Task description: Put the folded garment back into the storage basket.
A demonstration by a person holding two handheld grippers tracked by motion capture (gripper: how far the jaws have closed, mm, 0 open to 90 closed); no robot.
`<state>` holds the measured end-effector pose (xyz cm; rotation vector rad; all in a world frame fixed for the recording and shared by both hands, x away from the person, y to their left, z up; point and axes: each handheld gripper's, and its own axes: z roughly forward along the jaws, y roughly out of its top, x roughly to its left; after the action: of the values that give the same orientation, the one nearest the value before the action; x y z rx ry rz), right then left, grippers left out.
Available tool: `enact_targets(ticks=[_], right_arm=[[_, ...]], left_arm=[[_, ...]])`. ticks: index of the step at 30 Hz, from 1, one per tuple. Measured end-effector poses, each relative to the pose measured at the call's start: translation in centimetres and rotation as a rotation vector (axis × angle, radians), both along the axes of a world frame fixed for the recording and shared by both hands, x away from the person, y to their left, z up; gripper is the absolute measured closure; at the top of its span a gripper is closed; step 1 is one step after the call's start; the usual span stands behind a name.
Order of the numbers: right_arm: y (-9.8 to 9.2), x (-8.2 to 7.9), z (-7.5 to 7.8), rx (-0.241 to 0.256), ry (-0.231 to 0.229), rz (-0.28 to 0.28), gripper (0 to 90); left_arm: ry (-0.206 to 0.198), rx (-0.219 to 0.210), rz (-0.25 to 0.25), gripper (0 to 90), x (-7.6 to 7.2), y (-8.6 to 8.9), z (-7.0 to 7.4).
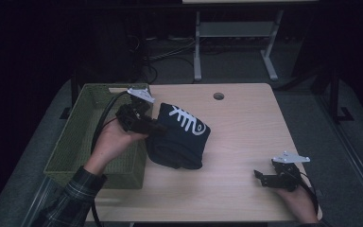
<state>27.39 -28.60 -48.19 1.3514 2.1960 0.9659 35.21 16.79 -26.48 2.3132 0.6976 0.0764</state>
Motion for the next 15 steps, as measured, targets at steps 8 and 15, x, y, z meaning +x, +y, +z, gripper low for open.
enact_targets(ticks=[8, 15], right_arm=[[0.0, 0.0, 0.0, 0.0, 0.0, 0.0, 14.7], [0.0, 0.0, 0.0, 0.001, -0.001, -0.003, 14.8]], left_arm=[[-0.02, -0.018, 0.038, 72.4, 0.0, 2.4, 2.0], [-0.04, -0.017, 0.08, 72.5, -0.1, 4.8, 3.7]])
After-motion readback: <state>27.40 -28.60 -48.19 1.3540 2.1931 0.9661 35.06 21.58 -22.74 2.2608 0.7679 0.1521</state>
